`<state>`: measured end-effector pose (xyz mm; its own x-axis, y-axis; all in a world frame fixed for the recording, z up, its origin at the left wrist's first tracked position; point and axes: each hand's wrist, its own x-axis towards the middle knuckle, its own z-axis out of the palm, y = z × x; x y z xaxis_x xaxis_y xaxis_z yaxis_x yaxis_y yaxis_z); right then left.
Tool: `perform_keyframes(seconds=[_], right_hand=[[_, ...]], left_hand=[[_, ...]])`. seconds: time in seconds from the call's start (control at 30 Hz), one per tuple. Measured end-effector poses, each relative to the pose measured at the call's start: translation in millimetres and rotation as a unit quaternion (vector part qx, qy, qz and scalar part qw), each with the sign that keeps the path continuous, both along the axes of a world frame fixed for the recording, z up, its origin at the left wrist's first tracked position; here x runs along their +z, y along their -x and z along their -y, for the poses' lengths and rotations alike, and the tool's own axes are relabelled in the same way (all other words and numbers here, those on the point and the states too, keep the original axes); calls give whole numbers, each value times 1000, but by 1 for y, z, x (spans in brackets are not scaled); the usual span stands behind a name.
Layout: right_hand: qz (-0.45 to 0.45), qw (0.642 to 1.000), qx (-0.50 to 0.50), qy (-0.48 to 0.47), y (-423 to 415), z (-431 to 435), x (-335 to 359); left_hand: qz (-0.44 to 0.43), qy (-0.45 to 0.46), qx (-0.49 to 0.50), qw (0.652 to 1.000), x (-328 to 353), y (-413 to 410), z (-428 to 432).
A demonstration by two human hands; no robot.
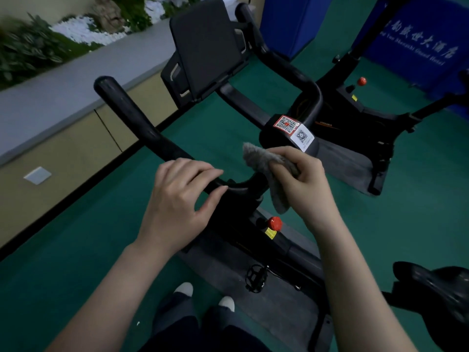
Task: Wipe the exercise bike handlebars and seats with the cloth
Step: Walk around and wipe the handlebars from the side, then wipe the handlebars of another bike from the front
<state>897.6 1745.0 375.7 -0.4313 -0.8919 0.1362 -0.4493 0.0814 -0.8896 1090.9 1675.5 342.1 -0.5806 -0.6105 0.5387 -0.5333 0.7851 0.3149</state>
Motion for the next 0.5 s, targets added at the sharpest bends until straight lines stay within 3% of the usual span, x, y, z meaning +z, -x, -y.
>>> perform_keyframes(seconds=[0.2, 0.5], right_hand=[[186, 982, 18, 21, -31, 13, 4], [239, 965, 101, 24, -107, 30, -6]], left_hand=[[8, -31, 67, 997, -6, -35, -16], [130, -157, 190, 960, -13, -126, -42]])
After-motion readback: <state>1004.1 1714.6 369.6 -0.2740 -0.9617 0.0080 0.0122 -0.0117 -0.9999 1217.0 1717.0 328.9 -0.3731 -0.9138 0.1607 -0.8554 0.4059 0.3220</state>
